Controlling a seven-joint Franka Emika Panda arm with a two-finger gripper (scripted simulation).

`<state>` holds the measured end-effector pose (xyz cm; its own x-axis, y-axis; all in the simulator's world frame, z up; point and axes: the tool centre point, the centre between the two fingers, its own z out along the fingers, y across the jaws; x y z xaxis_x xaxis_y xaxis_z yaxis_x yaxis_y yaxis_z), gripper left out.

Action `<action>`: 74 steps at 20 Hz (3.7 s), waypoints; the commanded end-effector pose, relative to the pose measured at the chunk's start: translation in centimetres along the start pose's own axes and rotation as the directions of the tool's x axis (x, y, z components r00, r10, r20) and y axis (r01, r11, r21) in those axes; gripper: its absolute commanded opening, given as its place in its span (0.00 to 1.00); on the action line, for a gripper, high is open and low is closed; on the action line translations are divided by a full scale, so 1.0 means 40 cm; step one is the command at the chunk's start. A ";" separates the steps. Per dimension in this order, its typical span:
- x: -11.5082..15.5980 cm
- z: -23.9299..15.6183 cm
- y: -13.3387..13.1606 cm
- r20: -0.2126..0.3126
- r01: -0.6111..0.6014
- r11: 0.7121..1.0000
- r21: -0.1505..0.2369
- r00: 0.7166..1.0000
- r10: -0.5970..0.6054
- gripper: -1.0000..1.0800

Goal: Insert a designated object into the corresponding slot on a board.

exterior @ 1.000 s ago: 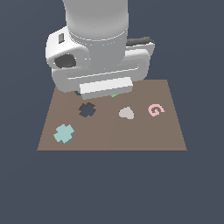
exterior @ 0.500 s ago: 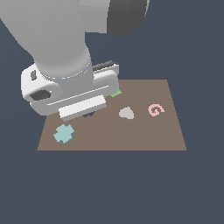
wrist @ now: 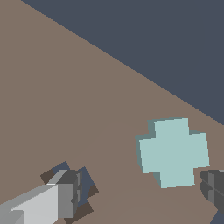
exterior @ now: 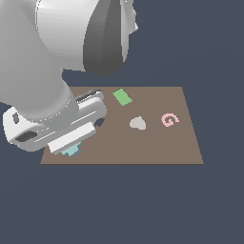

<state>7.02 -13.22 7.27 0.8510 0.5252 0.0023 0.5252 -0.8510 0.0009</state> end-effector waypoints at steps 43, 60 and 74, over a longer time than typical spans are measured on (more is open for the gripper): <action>0.024 0.094 0.090 0.002 0.106 0.994 0.001 0.994 -0.106 0.00; 0.040 0.097 0.058 0.002 0.308 0.952 0.002 0.952 -0.308 0.00; 0.050 0.091 -0.031 0.002 0.737 0.675 0.002 0.675 -0.737 0.00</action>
<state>8.35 -11.48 3.56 0.2538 0.9672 -0.0005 0.9672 -0.2538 -0.0003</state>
